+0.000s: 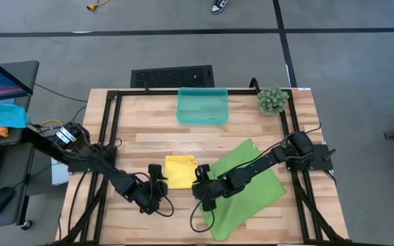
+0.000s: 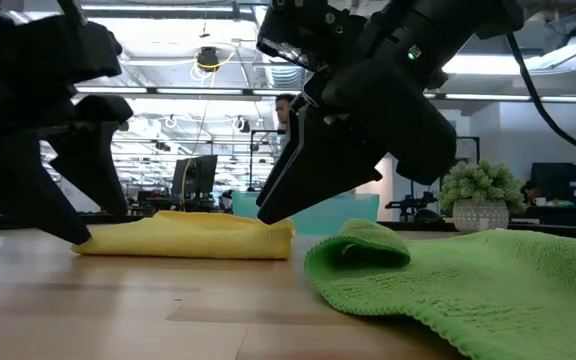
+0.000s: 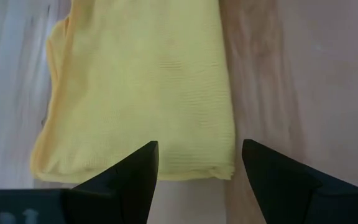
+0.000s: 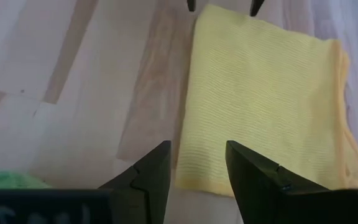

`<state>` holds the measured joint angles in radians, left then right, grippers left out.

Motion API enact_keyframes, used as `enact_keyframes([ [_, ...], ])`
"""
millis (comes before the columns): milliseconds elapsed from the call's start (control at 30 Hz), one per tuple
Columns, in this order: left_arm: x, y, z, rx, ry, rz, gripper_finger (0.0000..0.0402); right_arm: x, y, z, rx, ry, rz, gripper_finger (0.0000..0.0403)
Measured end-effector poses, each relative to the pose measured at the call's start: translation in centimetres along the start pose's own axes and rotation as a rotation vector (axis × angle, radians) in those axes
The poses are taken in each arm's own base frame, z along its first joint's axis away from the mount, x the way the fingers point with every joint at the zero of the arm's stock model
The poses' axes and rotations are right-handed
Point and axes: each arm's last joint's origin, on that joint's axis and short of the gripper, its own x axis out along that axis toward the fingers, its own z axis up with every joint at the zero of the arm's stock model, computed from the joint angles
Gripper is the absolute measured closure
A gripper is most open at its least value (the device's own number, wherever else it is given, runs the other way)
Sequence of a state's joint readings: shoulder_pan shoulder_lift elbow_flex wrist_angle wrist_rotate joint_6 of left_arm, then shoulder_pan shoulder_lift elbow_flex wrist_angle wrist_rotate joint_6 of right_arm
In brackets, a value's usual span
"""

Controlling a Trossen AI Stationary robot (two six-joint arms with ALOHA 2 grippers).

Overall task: Roll microfiber towels into tight, uniform cylinder then place into a basket
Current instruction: Roll the yellow microfiber towel

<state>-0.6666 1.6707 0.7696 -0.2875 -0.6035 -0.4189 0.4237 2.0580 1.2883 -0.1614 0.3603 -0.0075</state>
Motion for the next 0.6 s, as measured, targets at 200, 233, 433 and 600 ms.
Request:
enact_keyframes([
  [200,0.7,0.4,-0.7,-0.012,-0.006,0.002,0.0175,1.9,0.1,-0.7,0.014,0.020,0.010,0.0227],
  [233,0.8,0.5,-0.9,-0.011,-0.003,0.002,0.0175,2.3,0.1,-1.1,0.014,0.035,0.008,0.0227],
  [433,1.2,0.6,-1.7,-0.034,-0.029,-0.010,0.0175,2.9,0.0,-1.4,0.019,0.044,0.030,0.0227],
  [600,1.2,0.6,-1.7,-0.051,-0.035,-0.022,0.0180,3.0,0.0,-1.4,0.050,0.046,0.028,0.0247],
])
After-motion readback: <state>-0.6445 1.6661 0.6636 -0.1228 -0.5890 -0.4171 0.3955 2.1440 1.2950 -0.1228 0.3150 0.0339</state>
